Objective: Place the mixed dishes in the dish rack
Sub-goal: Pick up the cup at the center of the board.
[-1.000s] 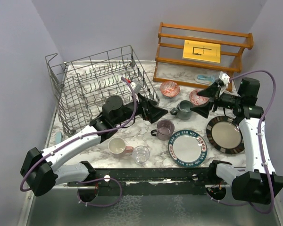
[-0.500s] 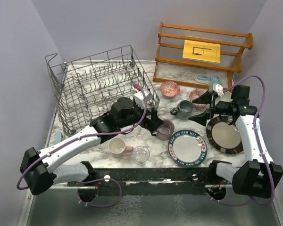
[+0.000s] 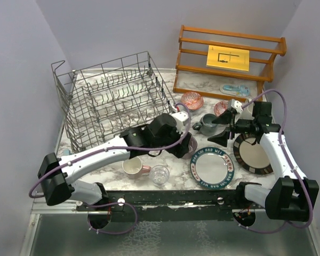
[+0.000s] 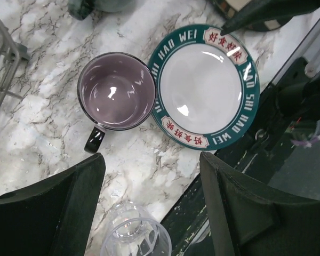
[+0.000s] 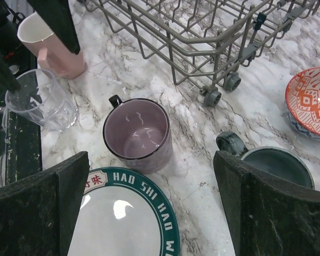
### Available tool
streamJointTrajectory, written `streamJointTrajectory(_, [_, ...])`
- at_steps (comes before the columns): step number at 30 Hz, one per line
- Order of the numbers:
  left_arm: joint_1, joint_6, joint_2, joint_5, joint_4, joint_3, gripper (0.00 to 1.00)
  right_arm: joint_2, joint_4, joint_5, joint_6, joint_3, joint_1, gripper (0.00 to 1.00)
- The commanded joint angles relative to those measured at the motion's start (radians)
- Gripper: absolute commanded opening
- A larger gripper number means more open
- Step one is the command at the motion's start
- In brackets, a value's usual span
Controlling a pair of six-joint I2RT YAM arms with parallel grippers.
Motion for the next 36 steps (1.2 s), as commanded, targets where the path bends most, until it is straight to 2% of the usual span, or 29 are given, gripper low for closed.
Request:
streamJointTrajectory(1, [-0.044,0.061,0.059,-0.11,-0.125,0.096,0.72,-0.01,0.032,0.028,-0.017,-0.026,0.013,1.0])
streamJointTrajectory(4, [-0.051,0.074,0.077,-0.057,-0.203,0.116,0.66,-0.009,0.033,0.034,-0.022,-0.027,0.018,0.99])
streamJointTrajectory(8, [-0.082,-0.03,0.067,-0.028,-0.29,0.086,0.55,-0.015,0.028,0.069,-0.026,-0.024,0.018,0.99])
streamJointTrajectory(16, [-0.193,-0.268,0.003,-0.101,-0.294,-0.004,0.52,-0.005,0.053,0.102,0.003,-0.028,0.018,0.99])
streamJointTrajectory(22, [-0.254,-0.341,0.119,-0.202,-0.41,0.034,0.52,-0.005,0.056,0.11,0.008,-0.029,0.018,0.99])
streamJointTrajectory(28, [-0.271,-0.377,0.181,-0.222,-0.444,0.047,0.49,-0.003,0.059,0.111,0.009,-0.03,0.018,0.99])
streamJointTrajectory(32, [-0.272,-0.375,0.199,-0.196,-0.381,0.004,0.41,0.0,0.056,0.11,0.008,-0.029,0.018,0.99])
streamJointTrajectory(36, [-0.272,-0.361,0.249,-0.19,-0.369,-0.01,0.17,-0.004,0.052,0.104,0.008,-0.026,0.018,0.99])
